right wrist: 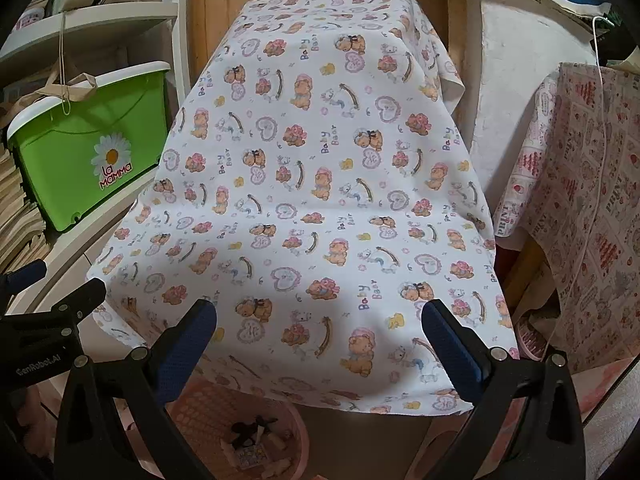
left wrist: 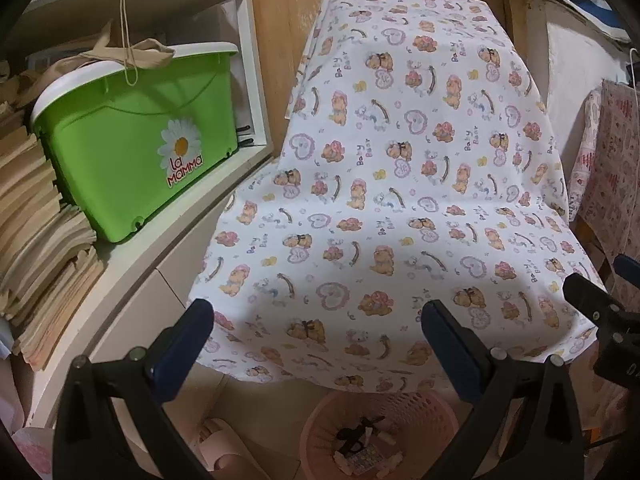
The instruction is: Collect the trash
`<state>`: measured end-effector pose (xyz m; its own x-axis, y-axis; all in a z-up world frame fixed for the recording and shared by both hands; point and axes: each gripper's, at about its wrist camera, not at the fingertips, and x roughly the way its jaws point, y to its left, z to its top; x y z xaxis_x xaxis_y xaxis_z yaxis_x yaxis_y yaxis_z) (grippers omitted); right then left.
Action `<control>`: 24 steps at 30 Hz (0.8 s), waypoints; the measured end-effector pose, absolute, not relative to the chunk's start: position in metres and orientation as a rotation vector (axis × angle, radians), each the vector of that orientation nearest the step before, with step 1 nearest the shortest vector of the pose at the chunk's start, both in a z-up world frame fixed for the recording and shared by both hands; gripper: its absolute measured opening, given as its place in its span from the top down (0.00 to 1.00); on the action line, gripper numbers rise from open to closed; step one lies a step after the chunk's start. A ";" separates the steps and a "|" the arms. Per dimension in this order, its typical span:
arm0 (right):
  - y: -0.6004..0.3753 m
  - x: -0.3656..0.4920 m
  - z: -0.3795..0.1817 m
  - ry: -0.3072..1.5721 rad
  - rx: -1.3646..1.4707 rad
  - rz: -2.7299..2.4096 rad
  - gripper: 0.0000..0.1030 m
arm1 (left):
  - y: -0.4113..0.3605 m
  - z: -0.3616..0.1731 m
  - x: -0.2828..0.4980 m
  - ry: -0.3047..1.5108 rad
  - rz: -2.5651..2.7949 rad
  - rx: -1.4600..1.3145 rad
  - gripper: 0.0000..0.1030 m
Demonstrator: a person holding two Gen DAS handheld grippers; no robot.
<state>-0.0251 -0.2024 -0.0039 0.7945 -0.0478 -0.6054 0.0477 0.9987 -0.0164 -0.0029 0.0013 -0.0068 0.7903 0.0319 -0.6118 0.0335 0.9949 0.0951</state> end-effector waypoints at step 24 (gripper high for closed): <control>-0.208 -0.024 -0.003 0.651 0.010 -0.065 0.00 | -0.007 0.006 -0.014 0.570 0.014 0.137 0.00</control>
<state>-0.0243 -0.2077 -0.0035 0.7938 -0.0576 -0.6055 0.0637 0.9979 -0.0114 -0.0140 -0.0066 0.0056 0.8421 0.0507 -0.5369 0.0250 0.9908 0.1327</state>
